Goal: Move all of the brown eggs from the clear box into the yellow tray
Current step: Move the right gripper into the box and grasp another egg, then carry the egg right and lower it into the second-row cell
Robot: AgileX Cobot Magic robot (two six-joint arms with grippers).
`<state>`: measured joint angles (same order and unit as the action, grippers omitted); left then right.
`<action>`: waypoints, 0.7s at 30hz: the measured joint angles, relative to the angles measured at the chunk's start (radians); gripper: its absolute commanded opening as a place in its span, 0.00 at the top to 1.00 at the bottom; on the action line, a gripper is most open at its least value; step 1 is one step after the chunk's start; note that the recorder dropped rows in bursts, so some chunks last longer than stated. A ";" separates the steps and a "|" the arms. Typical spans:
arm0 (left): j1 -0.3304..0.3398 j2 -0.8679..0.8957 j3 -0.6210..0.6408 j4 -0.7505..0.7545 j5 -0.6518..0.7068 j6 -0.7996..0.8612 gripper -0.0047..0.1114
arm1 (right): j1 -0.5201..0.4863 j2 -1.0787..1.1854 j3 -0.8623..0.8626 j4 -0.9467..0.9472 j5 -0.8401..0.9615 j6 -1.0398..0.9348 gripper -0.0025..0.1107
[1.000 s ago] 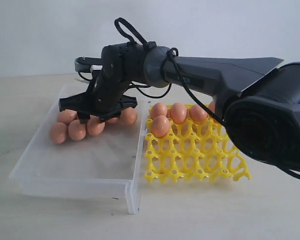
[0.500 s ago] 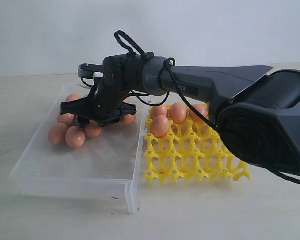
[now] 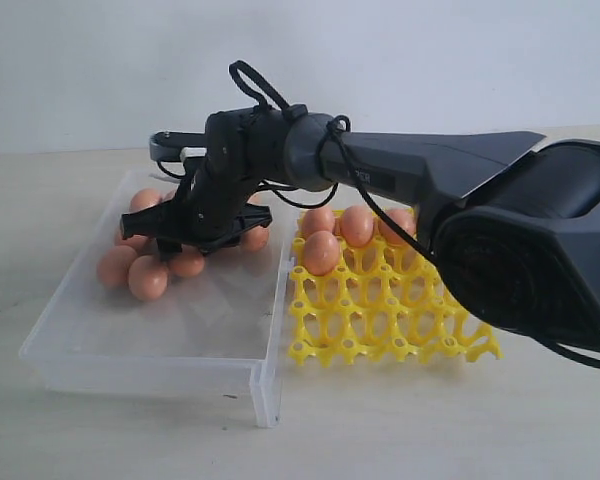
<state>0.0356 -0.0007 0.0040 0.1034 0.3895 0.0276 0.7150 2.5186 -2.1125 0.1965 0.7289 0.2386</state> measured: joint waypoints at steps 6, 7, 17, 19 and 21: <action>0.000 0.000 0.000 0.000 0.000 0.000 0.96 | 0.008 -0.051 0.006 -0.021 0.031 -0.068 0.98; 0.000 0.000 0.000 0.000 0.000 0.000 0.96 | 0.010 -0.069 0.009 -0.023 0.028 -0.079 0.98; 0.000 0.000 0.000 0.000 0.000 0.000 0.96 | 0.028 -0.330 0.305 -0.034 -0.234 -0.152 0.98; 0.000 0.000 0.000 0.000 0.000 0.000 0.96 | 0.028 -0.389 0.409 -0.034 -0.321 -0.162 0.98; 0.000 0.000 0.000 0.000 0.000 0.000 0.96 | 0.028 -0.461 0.535 -0.034 -0.431 -0.175 0.98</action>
<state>0.0356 -0.0007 0.0040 0.1034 0.3895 0.0276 0.7428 2.0578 -1.5770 0.1623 0.2983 0.0636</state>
